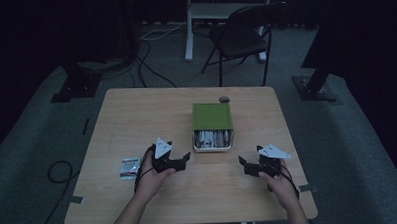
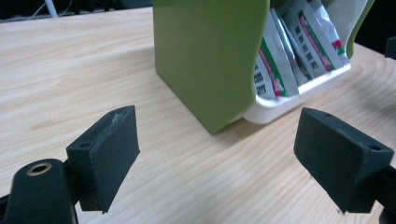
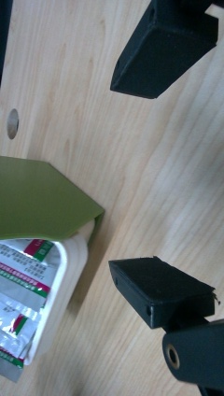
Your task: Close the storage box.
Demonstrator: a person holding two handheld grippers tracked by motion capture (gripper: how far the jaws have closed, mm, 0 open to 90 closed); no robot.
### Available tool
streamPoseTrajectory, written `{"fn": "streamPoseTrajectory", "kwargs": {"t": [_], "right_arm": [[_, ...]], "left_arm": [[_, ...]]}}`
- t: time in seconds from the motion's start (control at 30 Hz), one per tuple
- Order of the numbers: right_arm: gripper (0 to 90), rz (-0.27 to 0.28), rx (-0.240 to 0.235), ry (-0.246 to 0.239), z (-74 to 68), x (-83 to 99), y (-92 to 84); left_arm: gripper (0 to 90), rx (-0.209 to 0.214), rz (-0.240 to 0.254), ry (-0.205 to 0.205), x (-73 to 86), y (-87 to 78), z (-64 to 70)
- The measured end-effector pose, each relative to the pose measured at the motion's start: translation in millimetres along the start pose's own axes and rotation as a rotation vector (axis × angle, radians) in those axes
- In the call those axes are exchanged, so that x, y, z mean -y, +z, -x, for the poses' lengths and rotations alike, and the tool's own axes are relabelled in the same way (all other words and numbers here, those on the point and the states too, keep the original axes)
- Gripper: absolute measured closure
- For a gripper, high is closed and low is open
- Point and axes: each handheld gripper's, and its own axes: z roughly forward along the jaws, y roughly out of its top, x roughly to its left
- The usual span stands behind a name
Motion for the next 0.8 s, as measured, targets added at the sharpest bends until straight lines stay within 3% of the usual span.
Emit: {"fn": "streamPoseTrajectory", "kwargs": {"t": [0.53,0.8], "right_arm": [[12.4,-0.047,0.037,-0.016,6.2,24.8,-17.6],[12.4,-0.069,0.054,-0.017,11.8,32.1,-28.9]], "left_arm": [[14.8,0.01,-0.038,-0.014,23.9,-11.0,13.3],[14.8,-0.02,-0.051,-0.006,31.8,-16.1,17.1]]}}
